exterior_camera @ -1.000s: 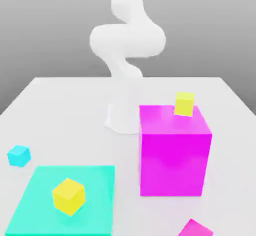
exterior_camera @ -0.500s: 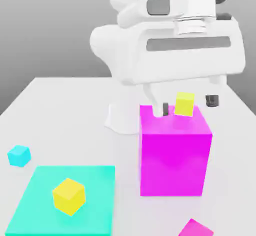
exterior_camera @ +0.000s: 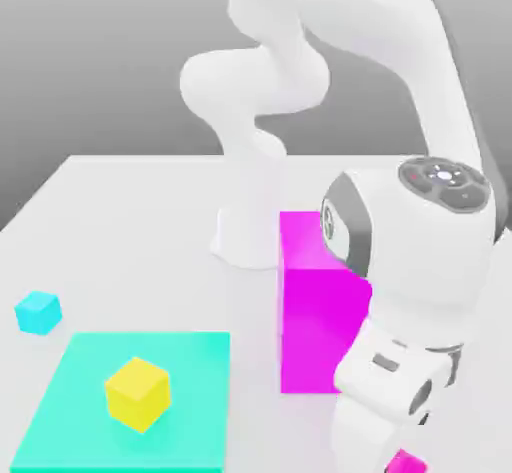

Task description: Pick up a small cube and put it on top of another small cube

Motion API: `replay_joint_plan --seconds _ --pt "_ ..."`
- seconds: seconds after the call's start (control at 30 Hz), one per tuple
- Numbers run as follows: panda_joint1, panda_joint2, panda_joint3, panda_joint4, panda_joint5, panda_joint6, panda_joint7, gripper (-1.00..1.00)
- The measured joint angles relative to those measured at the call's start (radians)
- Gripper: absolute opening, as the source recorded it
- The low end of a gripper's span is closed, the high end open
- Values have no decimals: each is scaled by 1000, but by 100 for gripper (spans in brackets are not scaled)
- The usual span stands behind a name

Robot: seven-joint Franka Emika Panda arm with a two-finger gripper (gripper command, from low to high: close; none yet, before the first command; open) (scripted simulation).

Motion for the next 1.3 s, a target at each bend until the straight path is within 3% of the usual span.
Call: replay_joint_plan --seconds 0.03,0.3,0.77,1.3 --pt "0 28 0 5 0 22 0 -100" --pt "-1 6 1 1 -2 3 0 -100" --pt "25 -485 73 -173 52 -318 -189 -100" --pt "129 -1063 76 -406 83 -663 -463 -100"
